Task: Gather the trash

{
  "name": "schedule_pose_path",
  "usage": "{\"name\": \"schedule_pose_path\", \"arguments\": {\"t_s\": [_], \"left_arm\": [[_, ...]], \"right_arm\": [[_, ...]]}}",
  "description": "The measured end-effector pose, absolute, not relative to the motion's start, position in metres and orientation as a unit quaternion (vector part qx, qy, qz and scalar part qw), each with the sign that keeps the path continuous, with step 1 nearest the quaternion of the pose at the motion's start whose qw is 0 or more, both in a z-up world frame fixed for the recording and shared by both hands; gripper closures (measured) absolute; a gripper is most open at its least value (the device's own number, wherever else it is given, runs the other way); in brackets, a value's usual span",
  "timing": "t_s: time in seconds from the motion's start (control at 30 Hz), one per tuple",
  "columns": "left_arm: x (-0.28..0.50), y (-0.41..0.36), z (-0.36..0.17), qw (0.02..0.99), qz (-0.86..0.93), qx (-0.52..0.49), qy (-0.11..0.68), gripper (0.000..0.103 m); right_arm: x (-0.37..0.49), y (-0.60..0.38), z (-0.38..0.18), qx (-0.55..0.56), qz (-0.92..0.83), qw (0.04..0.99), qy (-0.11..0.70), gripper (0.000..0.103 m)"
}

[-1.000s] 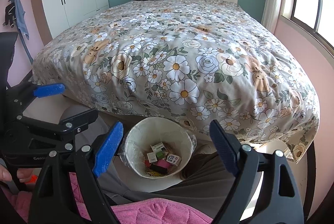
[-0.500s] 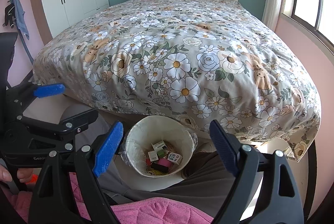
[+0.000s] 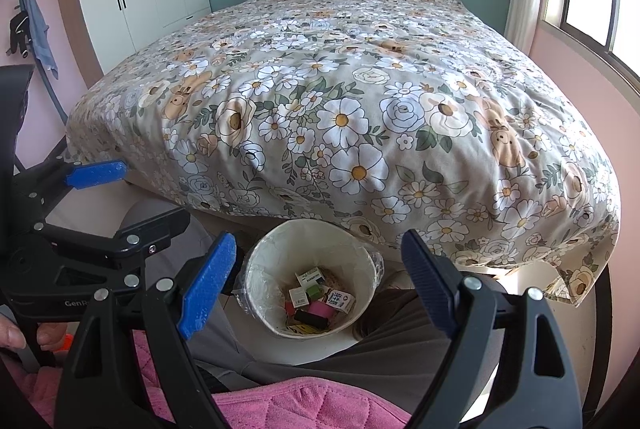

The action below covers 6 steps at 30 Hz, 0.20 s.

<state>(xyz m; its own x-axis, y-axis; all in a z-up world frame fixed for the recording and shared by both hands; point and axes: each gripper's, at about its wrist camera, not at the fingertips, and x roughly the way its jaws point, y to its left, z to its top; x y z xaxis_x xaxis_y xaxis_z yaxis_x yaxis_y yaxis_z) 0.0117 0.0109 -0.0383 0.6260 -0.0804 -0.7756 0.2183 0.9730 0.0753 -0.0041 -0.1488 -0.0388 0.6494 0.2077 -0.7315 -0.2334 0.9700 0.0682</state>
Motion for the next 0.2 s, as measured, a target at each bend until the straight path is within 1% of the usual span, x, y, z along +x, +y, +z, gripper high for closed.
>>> {"name": "schedule_pose_path", "arguments": {"t_s": [0.2], "left_arm": [[0.0128, 0.0095, -0.0384, 0.897, -0.084, 0.079, 0.428, 0.009]], "right_arm": [[-0.0039, -0.1487, -0.0391, -0.017, 0.121, 0.907, 0.402, 0.019]]}}
